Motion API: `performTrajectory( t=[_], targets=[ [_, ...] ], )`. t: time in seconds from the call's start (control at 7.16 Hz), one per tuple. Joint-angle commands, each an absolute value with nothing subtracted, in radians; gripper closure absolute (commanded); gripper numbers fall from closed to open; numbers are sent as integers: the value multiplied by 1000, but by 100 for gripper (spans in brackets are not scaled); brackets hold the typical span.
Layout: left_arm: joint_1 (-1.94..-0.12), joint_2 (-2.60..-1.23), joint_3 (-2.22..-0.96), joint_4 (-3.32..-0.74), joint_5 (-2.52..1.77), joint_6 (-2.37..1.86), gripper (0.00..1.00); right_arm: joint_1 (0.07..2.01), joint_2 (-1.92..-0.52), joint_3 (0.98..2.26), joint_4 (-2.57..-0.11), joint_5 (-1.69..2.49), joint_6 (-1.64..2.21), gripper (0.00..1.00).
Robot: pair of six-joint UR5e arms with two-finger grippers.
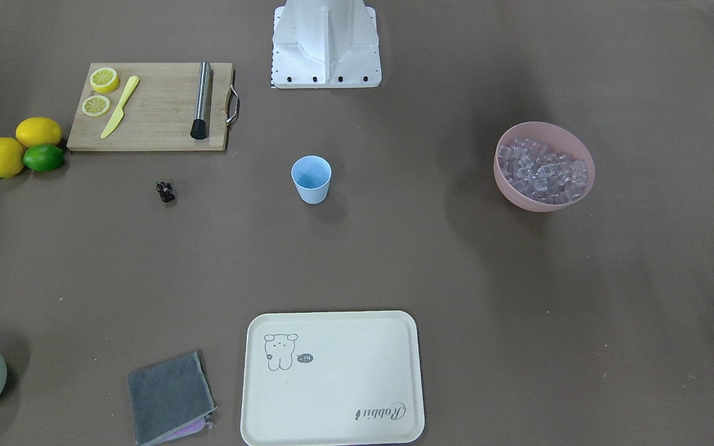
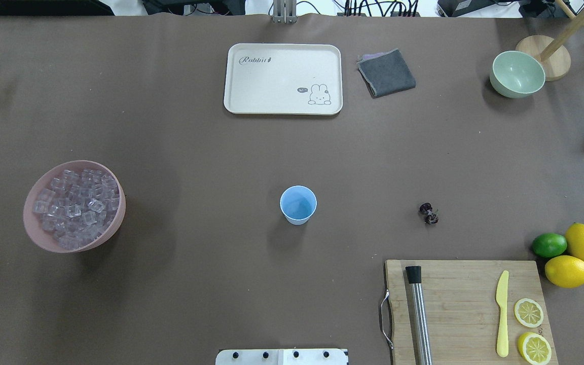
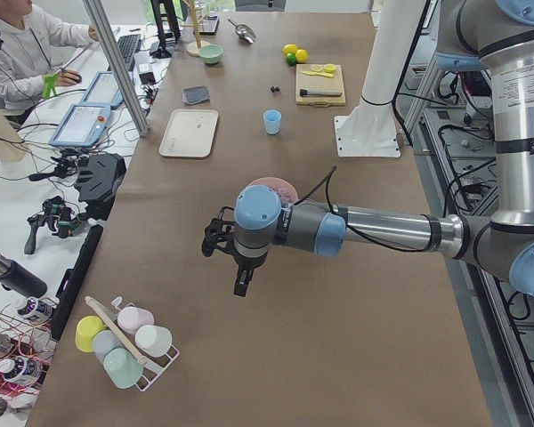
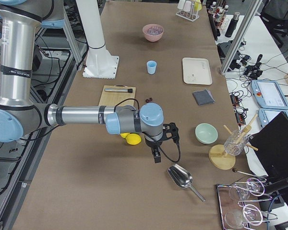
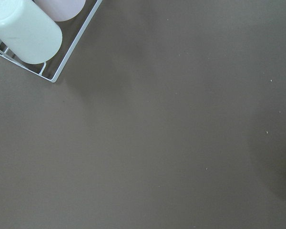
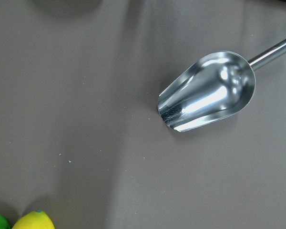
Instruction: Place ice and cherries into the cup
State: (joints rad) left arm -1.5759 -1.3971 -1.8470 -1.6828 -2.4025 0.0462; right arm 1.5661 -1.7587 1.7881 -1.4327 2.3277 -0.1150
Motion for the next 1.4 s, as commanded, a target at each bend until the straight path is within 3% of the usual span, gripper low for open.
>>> performTrajectory(
  t=[0.0,0.56,1.26],
  targets=[
    [-1575,-1393,-1844,-1683,-2404,51,3,1566,-1810,1793,-1327,2319,-114,0],
    [-1560,-1390,-1918,-1704,-2413,-39,2,1566,-1812,1789,-1333,2310,-112,0],
    [-1188,-1423,-2086,-1741,-2277,-388,7,1534,-1804,1763,-1333,2335,-100,0]
  ],
)
